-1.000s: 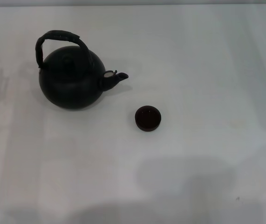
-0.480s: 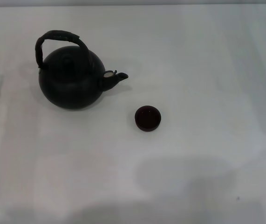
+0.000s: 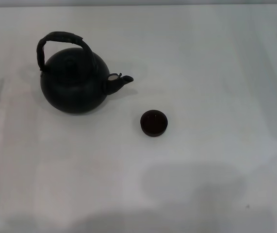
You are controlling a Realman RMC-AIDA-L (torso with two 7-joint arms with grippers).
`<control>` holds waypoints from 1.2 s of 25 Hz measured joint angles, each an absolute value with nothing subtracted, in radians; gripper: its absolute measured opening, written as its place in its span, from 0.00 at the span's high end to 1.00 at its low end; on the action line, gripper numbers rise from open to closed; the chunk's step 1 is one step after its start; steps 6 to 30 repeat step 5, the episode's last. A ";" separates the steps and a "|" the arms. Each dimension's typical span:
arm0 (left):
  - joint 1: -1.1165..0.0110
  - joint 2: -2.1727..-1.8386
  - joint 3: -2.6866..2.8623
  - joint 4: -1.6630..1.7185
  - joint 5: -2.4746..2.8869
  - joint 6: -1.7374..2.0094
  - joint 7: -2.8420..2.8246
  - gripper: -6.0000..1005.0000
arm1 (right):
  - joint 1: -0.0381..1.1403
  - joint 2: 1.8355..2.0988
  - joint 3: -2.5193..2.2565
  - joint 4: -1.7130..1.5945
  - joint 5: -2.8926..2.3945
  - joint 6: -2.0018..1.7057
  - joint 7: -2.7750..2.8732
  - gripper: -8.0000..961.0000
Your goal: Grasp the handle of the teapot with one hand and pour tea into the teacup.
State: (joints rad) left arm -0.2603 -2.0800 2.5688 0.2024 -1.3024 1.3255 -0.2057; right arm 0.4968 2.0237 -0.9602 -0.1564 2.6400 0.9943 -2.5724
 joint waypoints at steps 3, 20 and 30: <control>-0.267 -2.080 2.567 0.202 -1.302 1.303 -0.206 0.18 | 0.495 2.025 -0.960 -0.149 2.640 0.995 -2.572 0.13; -0.273 -2.080 2.566 0.201 -1.302 1.296 -0.206 0.18 | 0.494 2.025 -0.960 -0.144 2.640 0.995 -2.573 0.13; -0.273 -2.080 2.566 0.201 -1.302 1.296 -0.206 0.18 | 0.494 2.025 -0.960 -0.144 2.640 0.995 -2.573 0.13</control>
